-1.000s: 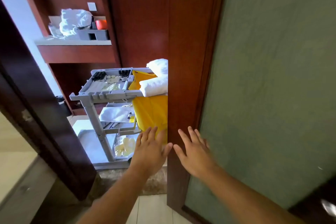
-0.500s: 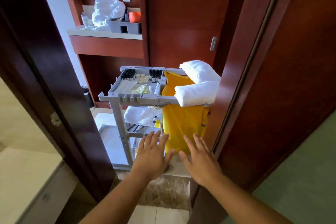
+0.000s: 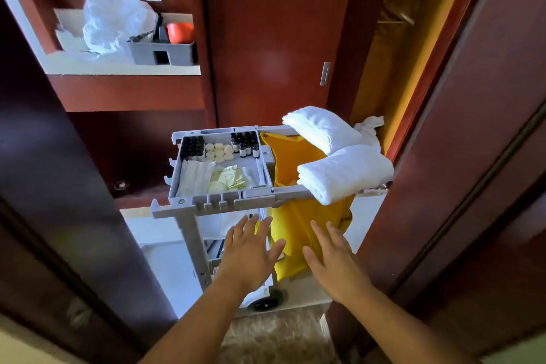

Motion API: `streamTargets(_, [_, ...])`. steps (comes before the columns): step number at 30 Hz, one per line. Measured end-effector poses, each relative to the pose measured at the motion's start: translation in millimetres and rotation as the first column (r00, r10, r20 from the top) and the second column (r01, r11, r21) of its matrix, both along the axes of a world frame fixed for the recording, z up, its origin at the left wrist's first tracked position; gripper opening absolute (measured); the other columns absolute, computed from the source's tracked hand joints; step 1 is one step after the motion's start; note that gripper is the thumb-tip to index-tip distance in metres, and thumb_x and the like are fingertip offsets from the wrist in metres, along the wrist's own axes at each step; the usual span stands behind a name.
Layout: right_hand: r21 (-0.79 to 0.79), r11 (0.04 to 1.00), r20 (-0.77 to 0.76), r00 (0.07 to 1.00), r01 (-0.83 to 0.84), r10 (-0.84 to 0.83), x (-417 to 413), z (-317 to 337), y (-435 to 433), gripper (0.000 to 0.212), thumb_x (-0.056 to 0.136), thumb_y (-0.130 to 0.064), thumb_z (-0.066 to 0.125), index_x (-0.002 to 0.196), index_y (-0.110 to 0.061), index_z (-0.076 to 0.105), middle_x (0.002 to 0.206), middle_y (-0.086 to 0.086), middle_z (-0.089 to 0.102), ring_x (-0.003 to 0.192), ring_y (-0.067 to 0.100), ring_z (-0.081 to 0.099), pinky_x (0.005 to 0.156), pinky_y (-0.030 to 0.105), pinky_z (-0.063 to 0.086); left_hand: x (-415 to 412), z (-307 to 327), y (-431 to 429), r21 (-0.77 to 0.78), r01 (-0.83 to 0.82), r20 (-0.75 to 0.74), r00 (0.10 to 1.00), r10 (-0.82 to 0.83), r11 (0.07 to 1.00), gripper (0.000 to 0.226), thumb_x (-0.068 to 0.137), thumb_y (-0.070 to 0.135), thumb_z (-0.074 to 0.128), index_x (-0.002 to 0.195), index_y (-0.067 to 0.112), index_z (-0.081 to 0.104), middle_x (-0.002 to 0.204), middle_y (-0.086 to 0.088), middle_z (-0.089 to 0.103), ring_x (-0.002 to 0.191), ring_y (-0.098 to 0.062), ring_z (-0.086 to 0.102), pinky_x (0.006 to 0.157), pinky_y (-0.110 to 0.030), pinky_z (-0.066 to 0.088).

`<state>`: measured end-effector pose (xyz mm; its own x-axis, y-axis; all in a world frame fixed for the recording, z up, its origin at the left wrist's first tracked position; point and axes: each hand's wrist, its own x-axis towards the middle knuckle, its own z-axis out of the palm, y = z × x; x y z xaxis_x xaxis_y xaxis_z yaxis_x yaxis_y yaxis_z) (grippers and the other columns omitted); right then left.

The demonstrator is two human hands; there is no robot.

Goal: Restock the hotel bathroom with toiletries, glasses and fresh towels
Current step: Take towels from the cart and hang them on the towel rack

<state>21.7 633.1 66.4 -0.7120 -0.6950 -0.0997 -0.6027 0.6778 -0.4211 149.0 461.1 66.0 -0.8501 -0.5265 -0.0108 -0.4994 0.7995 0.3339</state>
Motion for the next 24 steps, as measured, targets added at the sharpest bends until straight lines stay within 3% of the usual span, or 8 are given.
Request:
streamTargets(3, [-0.018, 0.999, 0.028, 0.998, 0.048, -0.047, -7.9, 1.0, -9.1, 0.071, 0.104, -0.063, 0.033, 0.165, -0.039, 0.006, 0.175, 0.002, -0.002, 0.161, 0.026, 0.006, 0.125, 0.048, 0.024, -17.0, -4.1, -12.4, 0.006, 0.038, -0.008, 0.999, -0.038, 0.999, 0.102, 0.078, 0.083, -0.012, 0.163, 0.037, 0.018, 0.173, 0.0, 0.019, 0.16, -0.025, 0.008, 0.128, -0.046, 0.008])
streamTargets(9, [-0.066, 0.987, 0.05, 0.989, 0.143, -0.14, -46.1, -4.0, -23.9, 0.071, 0.103, -0.065, 0.034, 0.164, -0.041, 0.006, 0.175, 0.0, 0.0, 0.161, 0.026, 0.008, 0.124, 0.05, 0.03, -73.3, -11.6, -29.8, 0.094, 0.11, -0.079, 0.992, -0.103, 0.99, 0.074, 0.099, 0.074, 0.019, 0.163, 0.036, 0.021, 0.17, 0.002, 0.025, 0.158, -0.026, 0.016, 0.128, -0.049, 0.018])
streamTargets(16, [-0.108, 0.973, 0.029, 0.979, 0.202, -0.2, -116.4, -19.5, -44.2, 0.071, 0.101, -0.066, 0.037, 0.162, -0.043, 0.009, 0.174, -0.004, 0.008, 0.159, 0.023, 0.016, 0.121, 0.045, 0.034, -155.2, -7.2, -42.5, 0.099, 0.195, -0.077, 0.979, -0.188, 0.976, 0.059, 0.104, 0.067, 0.031, 0.156, 0.04, 0.027, 0.165, 0.006, 0.033, 0.155, -0.022, 0.021, 0.125, -0.047, 0.02])
streamTargets(21, [-0.188, 0.925, 0.129, 0.942, 0.331, -0.311, -163.8, -30.3, -52.9, 0.071, 0.102, -0.059, 0.046, 0.162, -0.037, 0.015, 0.17, 0.0, 0.017, 0.151, 0.025, 0.034, 0.114, 0.042, 0.044, -211.3, -16.4, -58.0, 0.195, 0.164, 0.0, 0.986, -0.167, 0.967, 0.07, 0.102, 0.071, 0.027, 0.162, 0.036, 0.018, 0.172, 0.004, 0.021, 0.16, -0.026, 0.008, 0.127, -0.053, 0.013])
streamTargets(24, [-0.219, 0.852, 0.31, 0.862, 0.476, -0.402, -182.9, -42.3, -56.2, 0.078, 0.101, -0.057, 0.052, 0.163, -0.034, 0.011, 0.165, 0.006, 0.03, 0.145, 0.028, 0.042, 0.111, 0.044, 0.047, -236.8, -21.9, -69.0, 0.233, 0.144, 0.023, 0.988, -0.153, 0.962, 0.071, 0.101, 0.071, 0.027, 0.162, 0.036, 0.017, 0.171, 0.003, 0.022, 0.159, -0.027, 0.011, 0.126, -0.054, 0.016])
